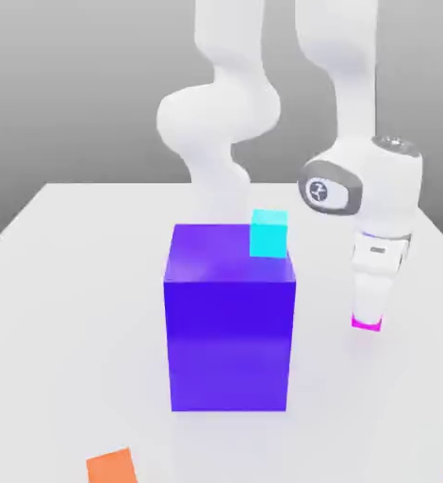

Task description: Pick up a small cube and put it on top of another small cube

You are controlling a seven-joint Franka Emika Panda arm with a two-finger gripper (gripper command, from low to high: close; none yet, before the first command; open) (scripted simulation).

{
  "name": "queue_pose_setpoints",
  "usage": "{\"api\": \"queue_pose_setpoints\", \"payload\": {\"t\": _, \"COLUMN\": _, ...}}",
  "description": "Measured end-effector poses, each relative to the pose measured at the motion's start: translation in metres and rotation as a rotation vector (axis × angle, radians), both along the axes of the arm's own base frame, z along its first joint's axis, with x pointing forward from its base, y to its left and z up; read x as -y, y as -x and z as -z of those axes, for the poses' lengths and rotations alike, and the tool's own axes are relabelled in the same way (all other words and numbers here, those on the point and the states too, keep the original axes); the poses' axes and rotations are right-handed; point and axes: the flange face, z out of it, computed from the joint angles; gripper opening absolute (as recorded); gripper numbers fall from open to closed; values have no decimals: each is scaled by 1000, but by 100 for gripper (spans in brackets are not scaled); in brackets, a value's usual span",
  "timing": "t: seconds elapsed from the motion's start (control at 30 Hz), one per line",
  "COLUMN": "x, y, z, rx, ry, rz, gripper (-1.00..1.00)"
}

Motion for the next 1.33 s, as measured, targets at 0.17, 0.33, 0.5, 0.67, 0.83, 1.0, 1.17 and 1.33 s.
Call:
{"api": "queue_pose_setpoints", "payload": {"t": 0.17, "x": 3, "y": 5, "z": -17, "rx": -1, "ry": 7, "rz": 0, "gripper": -100}}
{"api": "queue_pose_setpoints", "payload": {"t": 0.33, "x": -7, "y": -36, "z": -31, "rx": 18, "ry": 23, "rz": -12, "gripper": -100}}
{"api": "queue_pose_setpoints", "payload": {"t": 0.5, "x": -28, "y": -97, "z": -43, "rx": 38, "ry": 44, "rz": -71, "gripper": -100}}
{"api": "queue_pose_setpoints", "payload": {"t": 0.67, "x": -46, "y": -155, "z": -54, "rx": 40, "ry": 54, "rz": -139, "gripper": -100}}
{"api": "queue_pose_setpoints", "payload": {"t": 0.83, "x": -57, "y": -214, "z": -64, "rx": 26, "ry": 48, "rz": -204, "gripper": -100}}
{"api": "queue_pose_setpoints", "payload": {"t": 1.0, "x": -61, "y": -270, "z": -73, "rx": 5, "ry": 21, "rz": -271, "gripper": -100}}
{"api": "queue_pose_setpoints", "payload": {"t": 1.17, "x": -62, "y": -289, "z": -19, "rx": -2, "ry": 9, "rz": -293, "gripper": 100}}
{"api": "queue_pose_setpoints", "payload": {"t": 1.33, "x": -62, "y": -289, "z": -19, "rx": -2, "ry": 9, "rz": -293, "gripper": 100}}
